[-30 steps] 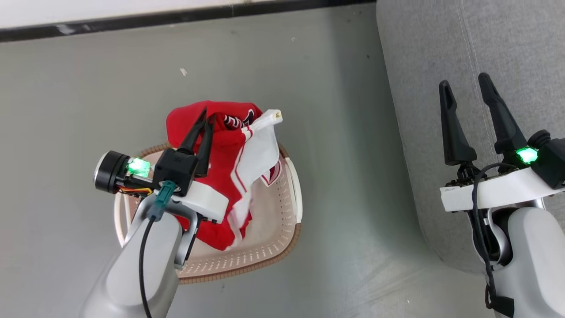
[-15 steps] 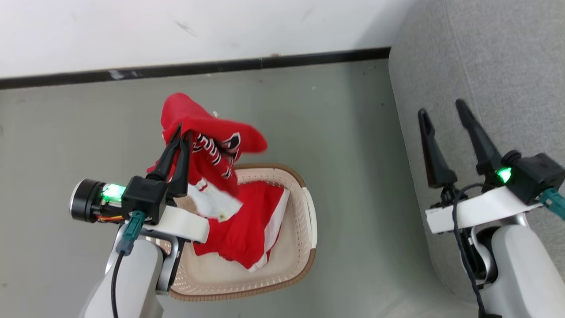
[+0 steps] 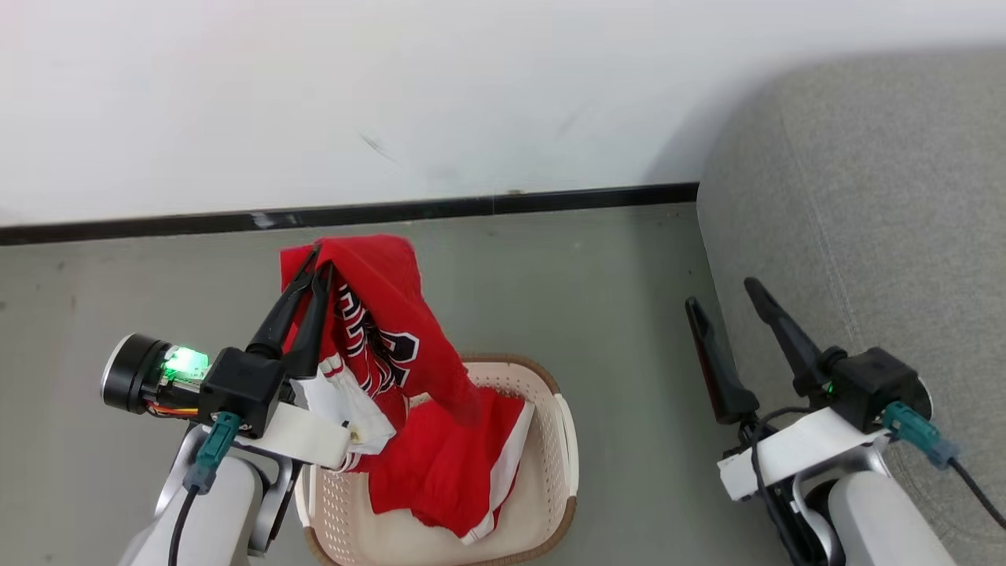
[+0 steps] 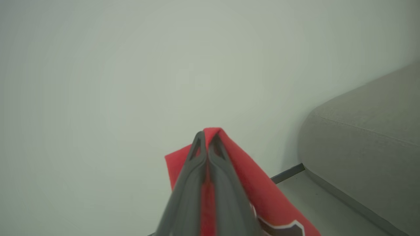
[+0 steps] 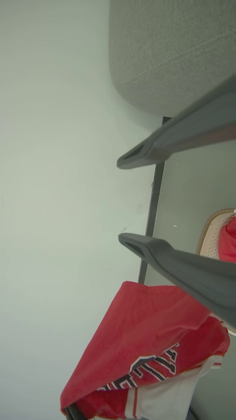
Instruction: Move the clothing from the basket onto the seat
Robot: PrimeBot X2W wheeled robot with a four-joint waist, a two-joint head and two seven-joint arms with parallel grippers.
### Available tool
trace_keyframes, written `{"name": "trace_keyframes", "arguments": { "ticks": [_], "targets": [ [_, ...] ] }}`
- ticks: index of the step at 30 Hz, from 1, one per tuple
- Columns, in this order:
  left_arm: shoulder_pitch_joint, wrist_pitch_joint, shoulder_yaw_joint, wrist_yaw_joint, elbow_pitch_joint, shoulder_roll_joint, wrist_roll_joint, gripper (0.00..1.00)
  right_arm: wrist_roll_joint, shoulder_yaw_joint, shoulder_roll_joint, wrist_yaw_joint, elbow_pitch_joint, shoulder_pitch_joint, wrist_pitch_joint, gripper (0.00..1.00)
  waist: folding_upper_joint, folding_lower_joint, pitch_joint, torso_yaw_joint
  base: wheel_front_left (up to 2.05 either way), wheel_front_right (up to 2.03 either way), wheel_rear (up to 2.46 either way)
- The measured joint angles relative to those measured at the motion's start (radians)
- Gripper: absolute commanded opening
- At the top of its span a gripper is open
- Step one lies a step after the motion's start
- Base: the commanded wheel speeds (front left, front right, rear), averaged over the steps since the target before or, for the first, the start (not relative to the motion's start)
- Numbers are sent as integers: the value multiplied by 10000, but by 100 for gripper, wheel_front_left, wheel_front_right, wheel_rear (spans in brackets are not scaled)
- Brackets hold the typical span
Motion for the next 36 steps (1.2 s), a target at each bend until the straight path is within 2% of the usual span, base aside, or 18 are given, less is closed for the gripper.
{"name": "trace_keyframes", "arguments": {
  "ticks": [7,21,28,36],
  "targets": [
    [198,0,-155,-213,-171,155,-6,0,105,570,-10,0,128,350,0,100,0,0,-614,71,0,0,0],
    [147,355,-784,-855,-1028,261,-6,0,263,3183,-384,0,660,520,0,100,0,0,-1703,203,0,0,0],
    [141,905,-1070,-980,-1185,125,-19,0,585,4855,-430,0,723,89,0,100,0,0,-2018,312,0,0,0],
    [128,1609,-1509,-1160,-1676,-27,-19,0,232,5622,-617,2,1511,-755,0,100,0,0,-2171,475,0,0,0]
  ]
}}
